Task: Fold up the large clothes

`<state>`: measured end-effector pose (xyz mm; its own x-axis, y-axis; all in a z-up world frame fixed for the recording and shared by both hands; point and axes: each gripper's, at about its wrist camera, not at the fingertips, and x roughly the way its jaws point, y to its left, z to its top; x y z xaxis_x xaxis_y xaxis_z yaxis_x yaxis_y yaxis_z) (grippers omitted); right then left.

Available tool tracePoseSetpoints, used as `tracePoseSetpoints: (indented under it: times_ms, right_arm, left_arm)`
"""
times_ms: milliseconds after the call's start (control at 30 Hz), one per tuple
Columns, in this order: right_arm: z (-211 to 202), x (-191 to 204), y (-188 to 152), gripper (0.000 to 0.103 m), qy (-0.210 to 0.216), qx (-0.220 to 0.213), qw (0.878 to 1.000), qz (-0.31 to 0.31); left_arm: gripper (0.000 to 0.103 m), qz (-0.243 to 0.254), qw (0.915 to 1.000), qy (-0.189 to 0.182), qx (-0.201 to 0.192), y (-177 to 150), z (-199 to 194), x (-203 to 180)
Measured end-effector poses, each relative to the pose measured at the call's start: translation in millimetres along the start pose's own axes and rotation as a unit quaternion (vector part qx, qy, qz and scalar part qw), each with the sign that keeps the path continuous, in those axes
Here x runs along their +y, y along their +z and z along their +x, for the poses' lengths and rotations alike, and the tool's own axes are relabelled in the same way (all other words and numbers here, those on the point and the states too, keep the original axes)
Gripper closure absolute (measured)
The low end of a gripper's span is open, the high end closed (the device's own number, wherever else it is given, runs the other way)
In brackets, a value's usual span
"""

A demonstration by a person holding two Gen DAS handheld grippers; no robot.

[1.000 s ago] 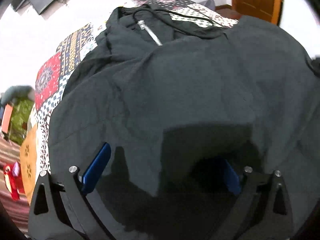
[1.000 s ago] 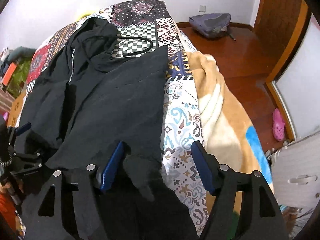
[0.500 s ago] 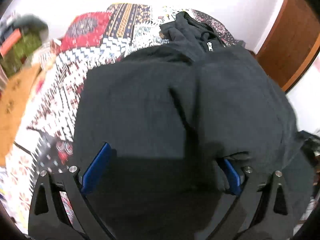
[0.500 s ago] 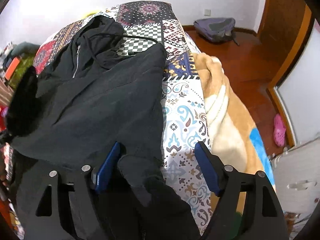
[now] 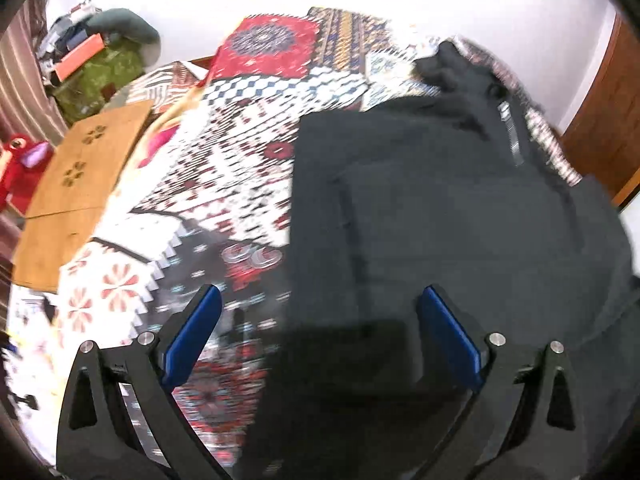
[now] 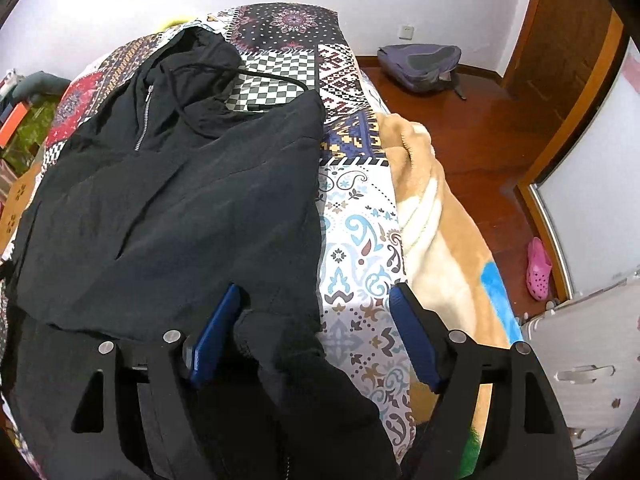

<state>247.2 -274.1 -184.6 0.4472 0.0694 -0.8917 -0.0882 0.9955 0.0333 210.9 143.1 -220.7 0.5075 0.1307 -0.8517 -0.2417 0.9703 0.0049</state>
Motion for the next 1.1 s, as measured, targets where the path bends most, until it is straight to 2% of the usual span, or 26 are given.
tracePoseSetpoints:
  times_ms: [100, 200, 467, 667, 933, 1100]
  right_arm:
    - [-4.2, 2.6, 4.4, 0.029, 0.000, 0.004, 1.000, -0.001]
    - [-14.4, 8.5, 13.2, 0.029, 0.004, -0.003, 1.000, -0.013]
    - [-54.6, 32.3, 48.8, 0.029, 0.009, -0.070, 0.996, -0.053]
    - [-68.4, 51.7, 87.3, 0.029, 0.029, -0.105, 0.992, -0.059]
    - [-56.1, 84.4, 144.2, 0.029, 0.052, -0.125, 0.988, -0.072]
    - [-25.9, 100.1, 179.2, 0.029, 0.056, -0.118, 0.989, -0.064]
  left_arm:
    - [0.002, 0.015, 0.9999, 0.005, 0.005, -7.0, -2.3, 7.7]
    - [0.002, 0.040, 0.9991, 0.014, -0.012, -3.6, -16.9, 4.1]
    - [0.002, 0.097, 0.9917, 0.002, -0.084, 46.8, -51.0, -26.4]
    - [0.002, 0.141, 0.9811, -0.017, -0.132, 88.6, -67.8, -67.4]
    - [0.002, 0.181, 0.9686, -0.015, -0.170, 144.8, -51.6, -118.2]
    - [0.002, 0.180, 0.9689, -0.025, -0.168, 181.9, -26.3, -138.4]
